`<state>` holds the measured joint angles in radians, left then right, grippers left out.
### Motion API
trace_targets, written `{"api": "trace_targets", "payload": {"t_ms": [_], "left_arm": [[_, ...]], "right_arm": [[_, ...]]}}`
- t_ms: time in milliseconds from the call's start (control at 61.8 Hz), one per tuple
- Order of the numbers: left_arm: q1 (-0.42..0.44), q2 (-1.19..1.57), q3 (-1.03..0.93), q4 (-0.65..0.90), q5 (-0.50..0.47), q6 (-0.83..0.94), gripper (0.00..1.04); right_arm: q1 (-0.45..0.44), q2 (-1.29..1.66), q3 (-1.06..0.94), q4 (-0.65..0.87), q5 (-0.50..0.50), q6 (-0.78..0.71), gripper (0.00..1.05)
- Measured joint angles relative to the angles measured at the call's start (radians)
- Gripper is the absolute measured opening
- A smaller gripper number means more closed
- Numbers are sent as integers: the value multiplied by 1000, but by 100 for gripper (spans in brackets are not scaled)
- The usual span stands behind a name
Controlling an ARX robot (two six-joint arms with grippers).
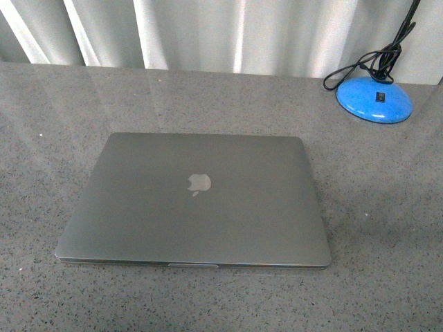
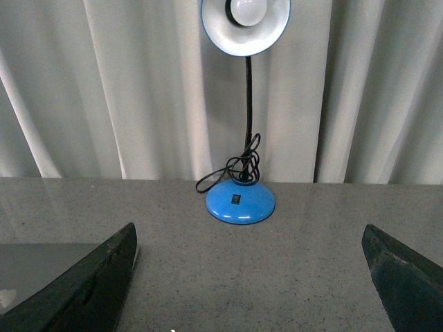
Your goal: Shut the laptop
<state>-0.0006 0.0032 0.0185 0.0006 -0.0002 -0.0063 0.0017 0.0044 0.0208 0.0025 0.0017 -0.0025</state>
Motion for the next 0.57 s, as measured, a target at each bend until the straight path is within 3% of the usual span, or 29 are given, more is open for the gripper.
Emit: {"api": "trace_targets", "payload": {"t_ms": [566], "left_arm": [[0, 0, 0, 0, 0, 0, 98]], "right_arm": [[0, 0, 0, 0, 0, 0, 95]]}}
